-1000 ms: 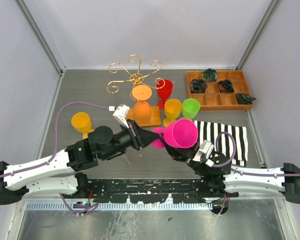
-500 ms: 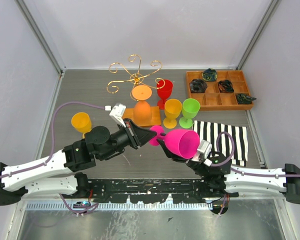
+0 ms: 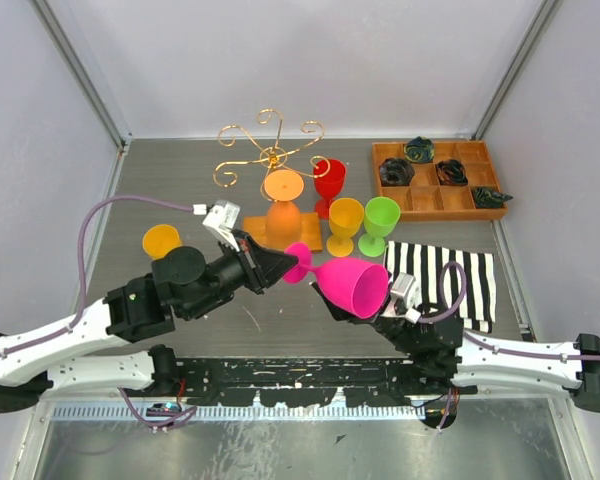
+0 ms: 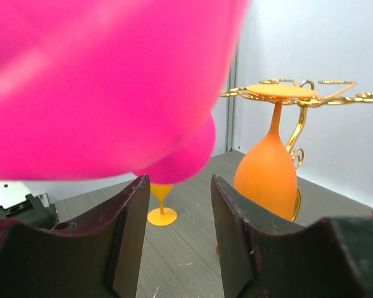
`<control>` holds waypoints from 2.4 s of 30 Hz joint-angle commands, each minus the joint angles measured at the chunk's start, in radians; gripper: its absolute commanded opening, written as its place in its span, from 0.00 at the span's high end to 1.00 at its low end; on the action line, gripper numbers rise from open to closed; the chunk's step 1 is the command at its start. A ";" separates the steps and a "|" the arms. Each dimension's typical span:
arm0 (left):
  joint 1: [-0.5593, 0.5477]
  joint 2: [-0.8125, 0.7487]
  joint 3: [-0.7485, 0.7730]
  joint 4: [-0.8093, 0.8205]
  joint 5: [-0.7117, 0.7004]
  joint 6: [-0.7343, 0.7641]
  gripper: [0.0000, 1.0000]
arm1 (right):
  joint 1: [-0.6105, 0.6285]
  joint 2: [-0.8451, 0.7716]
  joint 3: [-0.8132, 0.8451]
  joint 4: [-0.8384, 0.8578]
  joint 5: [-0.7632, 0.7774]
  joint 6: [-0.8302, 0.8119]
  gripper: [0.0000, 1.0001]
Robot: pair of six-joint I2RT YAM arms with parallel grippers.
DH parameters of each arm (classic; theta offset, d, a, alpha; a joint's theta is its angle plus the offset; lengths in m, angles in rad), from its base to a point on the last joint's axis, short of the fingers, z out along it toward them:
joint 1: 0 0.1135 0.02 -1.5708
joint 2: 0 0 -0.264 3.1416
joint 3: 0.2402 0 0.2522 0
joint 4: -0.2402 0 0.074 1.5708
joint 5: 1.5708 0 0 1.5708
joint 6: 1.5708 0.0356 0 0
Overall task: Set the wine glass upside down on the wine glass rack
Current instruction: Turn the wine glass upside down at the wine rack.
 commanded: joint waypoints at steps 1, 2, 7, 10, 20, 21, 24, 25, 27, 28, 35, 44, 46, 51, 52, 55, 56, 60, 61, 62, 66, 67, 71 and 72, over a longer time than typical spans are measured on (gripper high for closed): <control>-0.003 -0.043 0.081 -0.119 -0.106 0.076 1.00 | 0.000 -0.051 0.009 -0.074 0.070 0.079 0.51; -0.003 -0.048 0.094 -0.145 -0.119 0.090 1.00 | 0.001 -0.061 0.008 -0.098 0.076 0.094 0.51; -0.003 -0.066 0.156 -0.254 -0.105 0.225 0.99 | 0.000 -0.102 0.012 -0.255 0.109 0.177 0.54; -0.003 -0.094 0.162 -0.284 -0.104 0.278 0.99 | 0.000 -0.120 0.036 -0.379 0.165 0.262 0.54; -0.003 -0.067 0.260 -0.530 -0.199 0.466 1.00 | 0.001 -0.058 0.308 -1.229 0.413 0.859 0.54; -0.003 -0.051 0.268 -0.553 -0.208 0.483 1.00 | 0.000 -0.044 0.324 -1.275 0.387 0.917 0.53; -0.003 -0.017 0.268 -0.577 -0.221 0.525 1.00 | 0.000 -0.021 0.338 -1.354 0.316 1.026 0.50; -0.003 -0.005 0.270 -0.583 -0.221 0.540 1.00 | 0.000 -0.011 0.341 -1.382 0.298 1.060 0.48; -0.003 0.018 0.279 -0.601 -0.224 0.564 1.00 | 0.000 0.010 0.354 -1.443 0.257 1.133 0.44; -0.003 0.031 0.286 -0.608 -0.224 0.580 1.00 | 0.000 0.019 0.367 -1.484 0.225 1.162 0.43; -0.003 0.020 0.280 -0.612 -0.238 0.668 1.00 | 0.000 0.026 0.396 -1.565 0.077 1.315 0.24; -0.003 -0.024 0.220 -0.547 -0.277 0.810 1.00 | -0.001 -0.234 0.294 -1.485 0.085 1.224 0.00; -0.003 -0.002 0.233 -0.566 -0.270 0.811 1.00 | 0.000 -0.285 0.295 -1.540 0.150 1.234 0.00; -0.003 0.083 0.283 -0.694 -0.136 0.816 1.00 | 0.000 -0.283 0.392 -1.713 0.269 1.234 0.00; -0.003 0.100 0.289 -0.707 -0.127 0.807 1.00 | 0.000 -0.259 0.420 -1.753 0.282 1.229 0.00; -0.003 0.136 0.308 -0.727 -0.118 0.786 1.00 | 0.000 -0.155 0.504 -1.861 0.310 1.230 0.00; -0.003 0.142 0.306 -0.722 -0.137 0.775 1.00 | 0.000 -0.104 0.529 -1.889 0.316 1.224 0.00; -0.003 0.150 0.310 -0.687 -0.192 0.741 1.00 | 0.000 0.040 0.610 -1.943 0.327 1.185 0.00; -0.003 0.149 0.312 -0.686 -0.183 0.739 1.00 | 0.001 0.072 0.625 -1.944 0.330 1.175 0.00; -0.003 0.146 0.312 -0.685 -0.178 0.733 1.00 | 0.000 0.102 0.640 -1.941 0.341 1.169 0.00; -0.003 0.144 0.306 -0.693 -0.151 0.722 1.00 | 0.000 0.135 0.634 -1.772 0.275 1.051 0.08; -0.003 0.148 0.308 -0.698 -0.145 0.716 1.00 | 0.000 0.126 0.618 -1.719 0.250 1.023 0.08; -0.003 0.153 0.310 -0.710 -0.093 0.714 1.00 | 0.000 0.073 0.570 -1.547 0.200 0.942 0.08; -0.003 0.150 0.307 -0.707 -0.082 0.713 1.00 | 0.000 0.065 0.571 -1.530 0.205 0.926 0.08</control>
